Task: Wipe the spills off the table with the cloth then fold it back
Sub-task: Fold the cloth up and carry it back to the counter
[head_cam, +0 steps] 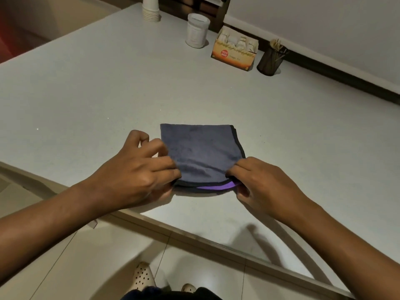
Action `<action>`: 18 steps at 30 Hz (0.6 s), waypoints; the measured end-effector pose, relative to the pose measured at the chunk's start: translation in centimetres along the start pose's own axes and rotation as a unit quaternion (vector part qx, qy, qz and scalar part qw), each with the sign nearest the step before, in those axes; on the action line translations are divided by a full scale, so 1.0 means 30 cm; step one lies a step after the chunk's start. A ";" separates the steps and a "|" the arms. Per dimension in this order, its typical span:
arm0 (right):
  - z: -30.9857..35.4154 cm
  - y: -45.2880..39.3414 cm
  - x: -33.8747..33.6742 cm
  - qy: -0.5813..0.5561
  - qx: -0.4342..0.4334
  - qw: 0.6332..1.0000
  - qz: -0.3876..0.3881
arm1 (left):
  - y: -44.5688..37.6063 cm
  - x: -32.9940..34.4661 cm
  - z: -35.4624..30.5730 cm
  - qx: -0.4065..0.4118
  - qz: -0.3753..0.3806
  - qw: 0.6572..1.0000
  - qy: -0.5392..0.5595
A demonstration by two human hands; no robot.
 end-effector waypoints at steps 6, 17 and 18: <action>-0.040 -0.036 -0.245 -0.057 0.061 0.983 -0.163 | -0.130 -0.178 0.126 -0.148 -0.053 0.975 0.159; -0.141 -0.272 -0.299 -0.309 0.075 0.946 -0.070 | -0.212 -0.212 0.433 -0.323 0.154 0.844 0.399; -0.154 -0.299 -0.241 -0.313 0.084 0.945 -0.053 | -0.200 -0.161 0.450 -0.347 0.177 0.831 0.398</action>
Point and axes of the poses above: each hand's wrist, its own y-axis away from the middle knuckle, its own x-axis out of the palm, z = x × y, the point moved 5 cm from there along -y, towards the middle knuckle, and after that the axes turned 9 degrees about -x, right-handed, at the moved point
